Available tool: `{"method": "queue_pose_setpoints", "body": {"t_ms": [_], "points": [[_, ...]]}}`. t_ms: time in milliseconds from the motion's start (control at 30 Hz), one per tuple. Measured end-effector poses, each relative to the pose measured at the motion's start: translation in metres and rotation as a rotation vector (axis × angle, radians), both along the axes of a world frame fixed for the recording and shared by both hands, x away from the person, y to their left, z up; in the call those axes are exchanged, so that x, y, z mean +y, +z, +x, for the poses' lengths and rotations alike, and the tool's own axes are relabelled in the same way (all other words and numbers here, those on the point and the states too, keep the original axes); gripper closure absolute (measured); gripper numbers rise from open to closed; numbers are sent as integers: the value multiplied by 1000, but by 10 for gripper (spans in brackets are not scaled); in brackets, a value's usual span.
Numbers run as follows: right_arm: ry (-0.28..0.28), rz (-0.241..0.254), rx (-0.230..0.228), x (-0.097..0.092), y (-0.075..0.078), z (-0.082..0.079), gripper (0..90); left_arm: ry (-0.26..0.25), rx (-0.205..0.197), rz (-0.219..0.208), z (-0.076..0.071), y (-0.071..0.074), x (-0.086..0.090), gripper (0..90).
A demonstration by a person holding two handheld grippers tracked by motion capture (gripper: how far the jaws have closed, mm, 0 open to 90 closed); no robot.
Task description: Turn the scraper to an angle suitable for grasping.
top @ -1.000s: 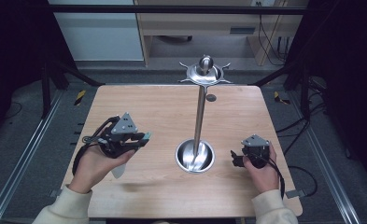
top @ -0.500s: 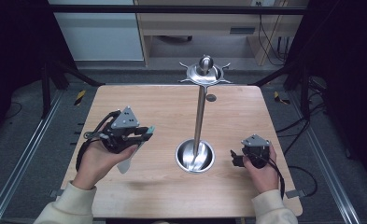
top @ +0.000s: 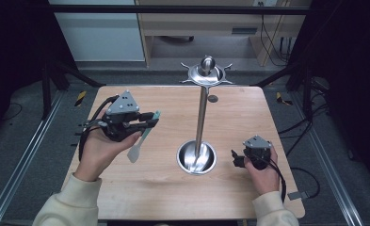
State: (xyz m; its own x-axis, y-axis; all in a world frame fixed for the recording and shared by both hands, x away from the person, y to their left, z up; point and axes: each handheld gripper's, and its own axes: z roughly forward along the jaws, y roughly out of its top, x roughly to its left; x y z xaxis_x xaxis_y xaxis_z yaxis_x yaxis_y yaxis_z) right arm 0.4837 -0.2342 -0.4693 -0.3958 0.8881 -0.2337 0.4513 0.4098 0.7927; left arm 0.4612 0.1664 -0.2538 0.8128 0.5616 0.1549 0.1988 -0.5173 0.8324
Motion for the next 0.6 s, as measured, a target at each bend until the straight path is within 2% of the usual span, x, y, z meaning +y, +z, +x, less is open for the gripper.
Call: {"method": "queue_pose_setpoints", "body": {"t_ms": [133, 200, 267, 333, 400, 500, 600], "points": [[-6, 7, -16, 0, 2, -1, 123, -7, -2, -21, 1, 3, -3, 744], [-12, 25, -28, 0, 4, -2, 131, -7, -4, -11, 1, 4, -4, 744], [-16, 46, -39, -3, 6, -2, 132, -10, -1, -23, 1, 5, -4, 744], [-17, 52, -36, -5, 6, -2, 133, -8, -4, -26, 2, 7, -2, 744], [-19, 55, -30, -5, 5, -2, 133, -6, -6, -47, 2, 9, -1, 744], [-17, 65, -28, -5, 6, 0, 134, 0, -11, -44, 3, 9, -1, 744], [-12, 67, -41, -5, 8, 0, 134, 5, 3, -59, 4, 8, 0, 744]]}}
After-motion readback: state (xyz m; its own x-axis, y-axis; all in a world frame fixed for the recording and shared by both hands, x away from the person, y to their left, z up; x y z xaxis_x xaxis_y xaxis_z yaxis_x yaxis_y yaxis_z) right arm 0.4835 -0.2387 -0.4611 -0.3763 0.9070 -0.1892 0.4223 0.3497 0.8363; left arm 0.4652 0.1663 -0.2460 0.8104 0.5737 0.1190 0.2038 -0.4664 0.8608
